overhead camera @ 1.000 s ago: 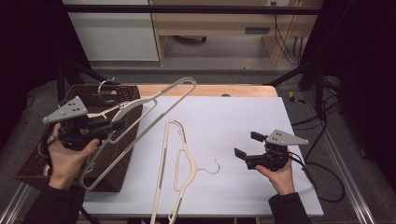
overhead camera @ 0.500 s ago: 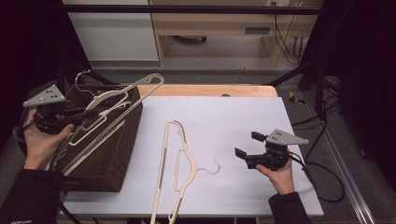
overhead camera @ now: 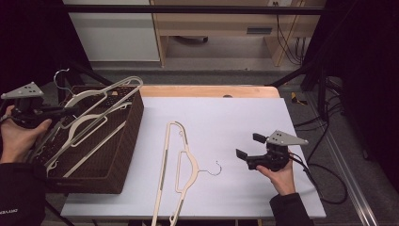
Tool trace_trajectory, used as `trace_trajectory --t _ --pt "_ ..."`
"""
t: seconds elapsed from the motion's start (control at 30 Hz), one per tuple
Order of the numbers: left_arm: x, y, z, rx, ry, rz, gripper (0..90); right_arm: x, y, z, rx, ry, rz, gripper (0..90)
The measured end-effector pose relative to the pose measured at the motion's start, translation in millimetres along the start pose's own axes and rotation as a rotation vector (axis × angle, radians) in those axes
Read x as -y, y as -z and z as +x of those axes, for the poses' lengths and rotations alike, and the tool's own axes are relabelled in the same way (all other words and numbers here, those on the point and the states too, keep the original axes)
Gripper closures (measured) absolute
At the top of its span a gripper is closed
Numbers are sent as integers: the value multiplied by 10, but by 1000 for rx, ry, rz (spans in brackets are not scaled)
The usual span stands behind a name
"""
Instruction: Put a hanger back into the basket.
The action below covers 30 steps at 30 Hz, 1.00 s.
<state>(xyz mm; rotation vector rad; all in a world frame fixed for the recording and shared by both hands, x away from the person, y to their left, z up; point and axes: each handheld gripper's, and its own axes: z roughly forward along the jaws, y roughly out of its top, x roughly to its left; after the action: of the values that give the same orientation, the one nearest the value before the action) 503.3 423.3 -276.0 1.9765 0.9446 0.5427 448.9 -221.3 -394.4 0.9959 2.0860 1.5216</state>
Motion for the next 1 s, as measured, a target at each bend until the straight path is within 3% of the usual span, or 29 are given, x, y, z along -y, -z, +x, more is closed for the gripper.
trace_trajectory --t 0.1,0.3,0.47,0.63,0.8,1.0 --pt "54 -7 80 -11 16 6 856 7 -3 -3 2 -5 6 87" --pt "165 -72 139 -30 9 44 857 9 -8 -6 4 0 6 87" --pt "221 -112 163 -34 19 39 857 8 -8 -2 4 -3 7 87" --pt "322 -241 167 -34 25 92 856 11 -10 -3 2 -1 11 86" --pt "457 -371 118 -5 56 105 851 7 -3 -3 1 -7 7 86" --pt "618 -500 96 -24 115 149 834 8 -7 -1 2 -5 7 86"
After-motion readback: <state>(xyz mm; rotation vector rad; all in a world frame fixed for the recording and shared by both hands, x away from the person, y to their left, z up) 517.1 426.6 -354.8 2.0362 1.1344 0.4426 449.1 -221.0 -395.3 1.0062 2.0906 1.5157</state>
